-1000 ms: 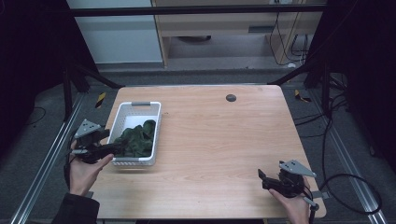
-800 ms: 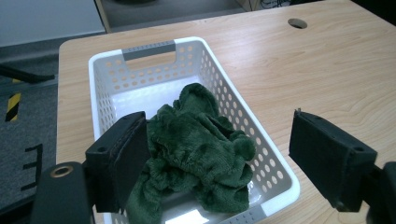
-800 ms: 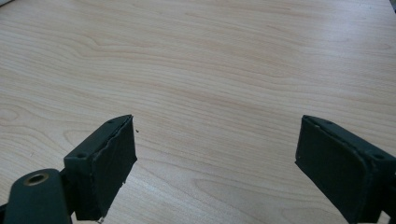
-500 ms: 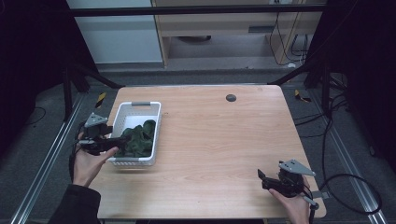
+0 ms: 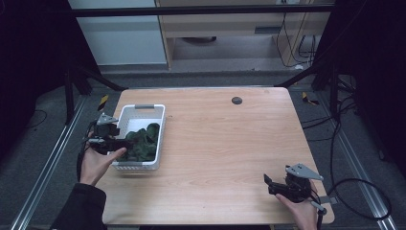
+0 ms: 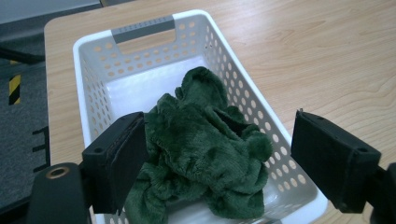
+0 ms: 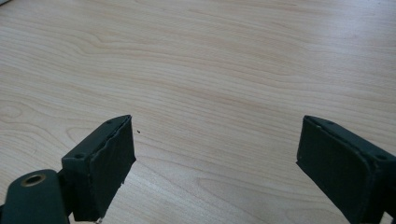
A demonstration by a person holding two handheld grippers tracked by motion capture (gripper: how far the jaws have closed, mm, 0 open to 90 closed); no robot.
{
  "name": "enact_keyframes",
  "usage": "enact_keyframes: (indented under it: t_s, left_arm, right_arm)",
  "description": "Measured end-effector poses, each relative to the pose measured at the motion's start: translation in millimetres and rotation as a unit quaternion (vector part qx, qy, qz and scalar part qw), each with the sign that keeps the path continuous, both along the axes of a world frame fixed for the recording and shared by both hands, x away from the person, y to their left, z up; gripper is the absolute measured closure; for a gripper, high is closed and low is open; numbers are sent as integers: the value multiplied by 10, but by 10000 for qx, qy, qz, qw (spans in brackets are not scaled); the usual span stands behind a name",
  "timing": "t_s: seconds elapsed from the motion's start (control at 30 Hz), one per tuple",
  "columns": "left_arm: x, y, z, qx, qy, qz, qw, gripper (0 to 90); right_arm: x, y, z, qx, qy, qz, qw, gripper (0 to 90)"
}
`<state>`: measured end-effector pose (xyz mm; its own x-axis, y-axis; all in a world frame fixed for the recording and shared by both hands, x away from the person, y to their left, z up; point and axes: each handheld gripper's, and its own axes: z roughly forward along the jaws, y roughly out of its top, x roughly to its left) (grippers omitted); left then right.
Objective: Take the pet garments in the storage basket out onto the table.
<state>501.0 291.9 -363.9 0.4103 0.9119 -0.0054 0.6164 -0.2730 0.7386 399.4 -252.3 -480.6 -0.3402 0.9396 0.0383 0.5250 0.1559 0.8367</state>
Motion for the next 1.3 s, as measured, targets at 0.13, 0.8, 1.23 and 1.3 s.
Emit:
enact_keyframes:
  t_s: [0.13, 0.8, 1.23, 1.3]
  left_arm:
    - [70, -2, -58, 58, 162, -6, 9999, 171]
    - [297, -61, -238, 245, 583, 15, 9980, 160]
    - [392, -108, -354, 328, 802, 30, 9962, 151]
    - [402, -111, -377, 340, 843, 36, 9959, 148]
  right_arm:
    - [9, -1, -5, -58, -26, 29, 10000, 110]
    - [25, 3, -23, -50, 58, 90, 9999, 100]
    - [32, -2, -35, -52, 108, 105, 9999, 91]
    - [34, -2, -38, -47, 122, 114, 9998, 88]
